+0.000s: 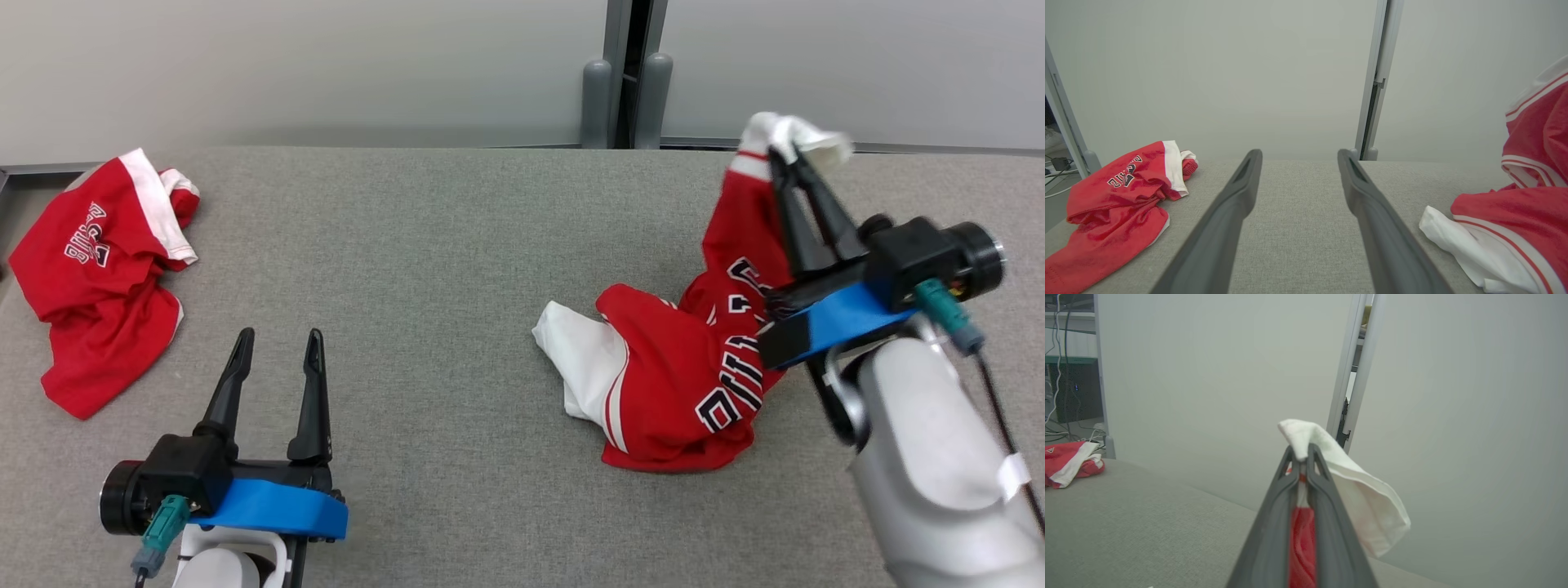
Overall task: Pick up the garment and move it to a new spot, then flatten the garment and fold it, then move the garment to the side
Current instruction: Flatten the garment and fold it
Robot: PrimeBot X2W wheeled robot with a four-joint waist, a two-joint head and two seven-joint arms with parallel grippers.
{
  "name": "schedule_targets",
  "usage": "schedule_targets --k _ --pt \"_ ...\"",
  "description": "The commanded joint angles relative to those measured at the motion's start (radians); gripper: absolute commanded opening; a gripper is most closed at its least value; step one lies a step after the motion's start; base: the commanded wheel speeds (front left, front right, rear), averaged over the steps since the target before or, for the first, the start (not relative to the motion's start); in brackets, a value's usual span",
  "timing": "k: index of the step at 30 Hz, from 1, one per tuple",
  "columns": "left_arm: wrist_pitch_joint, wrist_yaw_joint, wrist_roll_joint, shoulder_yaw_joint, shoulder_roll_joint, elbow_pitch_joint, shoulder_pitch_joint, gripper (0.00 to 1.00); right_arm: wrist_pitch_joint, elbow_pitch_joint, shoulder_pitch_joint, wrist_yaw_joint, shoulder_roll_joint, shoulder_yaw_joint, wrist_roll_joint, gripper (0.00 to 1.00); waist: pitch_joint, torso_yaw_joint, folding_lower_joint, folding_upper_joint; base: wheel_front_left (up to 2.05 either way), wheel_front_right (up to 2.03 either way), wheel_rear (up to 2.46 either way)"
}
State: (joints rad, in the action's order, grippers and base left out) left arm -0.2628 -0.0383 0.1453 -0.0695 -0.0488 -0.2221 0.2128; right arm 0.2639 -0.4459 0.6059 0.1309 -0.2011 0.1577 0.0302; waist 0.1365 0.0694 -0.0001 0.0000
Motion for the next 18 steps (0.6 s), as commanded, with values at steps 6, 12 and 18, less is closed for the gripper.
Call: schedule_targets --k 6,12,18 --pt "-0.003 -0.004 -0.005 0.015 -0.003 0.008 -0.021 1.00 0.001 0.119 -0.123 0.000 0.051 0.215 0.030 0.00 -0.013 0.019 0.0001 0.0000 0.00 0.00 0.00" --pt "-0.003 -0.005 -0.004 0.019 -0.003 0.013 -0.023 1.00 0.001 0.133 -0.217 0.000 0.083 0.423 0.067 0.00 -0.010 0.037 0.0001 0.0000 0.00 0.00 0.00" --pt "-0.003 0.003 0.001 0.018 -0.003 0.013 -0.023 1.00 0.001 0.058 -0.268 0.000 0.102 0.620 0.104 0.00 -0.006 0.050 0.0001 0.0000 0.00 0.00 0.00"
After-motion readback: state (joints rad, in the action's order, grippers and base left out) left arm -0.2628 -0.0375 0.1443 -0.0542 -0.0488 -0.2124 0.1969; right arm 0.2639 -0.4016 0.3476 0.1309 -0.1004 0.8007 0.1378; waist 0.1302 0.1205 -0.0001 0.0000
